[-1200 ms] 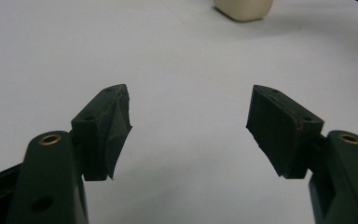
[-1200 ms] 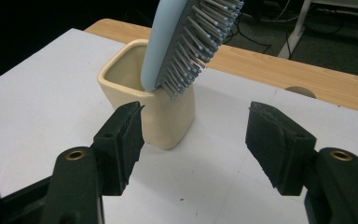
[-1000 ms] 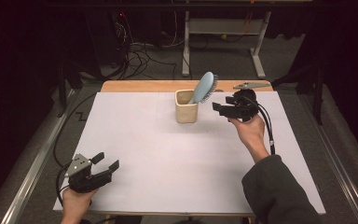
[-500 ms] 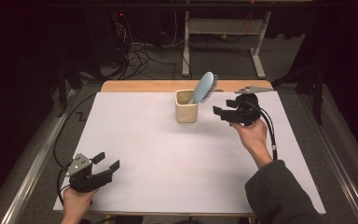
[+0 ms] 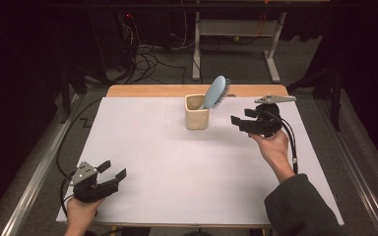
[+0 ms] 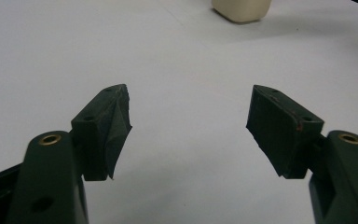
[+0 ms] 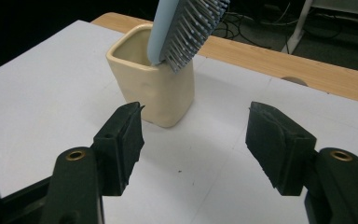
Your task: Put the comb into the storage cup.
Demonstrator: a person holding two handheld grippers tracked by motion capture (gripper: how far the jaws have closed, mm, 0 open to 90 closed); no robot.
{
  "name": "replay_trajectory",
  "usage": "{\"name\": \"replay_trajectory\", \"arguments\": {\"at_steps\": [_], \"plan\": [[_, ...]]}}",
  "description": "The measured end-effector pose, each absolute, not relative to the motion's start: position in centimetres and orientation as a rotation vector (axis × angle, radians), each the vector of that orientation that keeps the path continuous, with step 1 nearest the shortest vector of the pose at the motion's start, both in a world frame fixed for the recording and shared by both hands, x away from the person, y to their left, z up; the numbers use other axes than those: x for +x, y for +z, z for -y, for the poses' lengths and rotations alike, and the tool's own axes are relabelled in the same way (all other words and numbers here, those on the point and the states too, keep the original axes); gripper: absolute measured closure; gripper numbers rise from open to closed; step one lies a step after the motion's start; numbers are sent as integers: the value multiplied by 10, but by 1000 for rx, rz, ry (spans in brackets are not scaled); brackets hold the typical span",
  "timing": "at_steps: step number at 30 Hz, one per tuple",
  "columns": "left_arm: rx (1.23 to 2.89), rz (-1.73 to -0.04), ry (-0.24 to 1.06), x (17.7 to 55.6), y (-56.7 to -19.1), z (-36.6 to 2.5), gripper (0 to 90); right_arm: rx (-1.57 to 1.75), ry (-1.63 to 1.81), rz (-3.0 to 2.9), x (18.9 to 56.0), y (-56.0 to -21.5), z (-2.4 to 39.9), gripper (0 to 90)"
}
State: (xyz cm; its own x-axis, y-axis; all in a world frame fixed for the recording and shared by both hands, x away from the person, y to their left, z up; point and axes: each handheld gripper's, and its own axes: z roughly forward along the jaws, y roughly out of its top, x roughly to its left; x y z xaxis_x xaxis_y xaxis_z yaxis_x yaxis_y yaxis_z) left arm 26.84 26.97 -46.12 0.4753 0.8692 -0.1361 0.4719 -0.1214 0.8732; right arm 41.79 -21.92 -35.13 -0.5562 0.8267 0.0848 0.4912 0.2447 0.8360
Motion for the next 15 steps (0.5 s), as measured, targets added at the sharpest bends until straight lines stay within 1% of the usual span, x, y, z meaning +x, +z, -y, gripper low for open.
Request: {"name": "replay_trajectory", "arguments": {"at_steps": [15], "plan": [[1757, -1153, 514, 268, -462, -270, 303, 1193, 1221, -2147, 408, -354, 226, 360]]}}
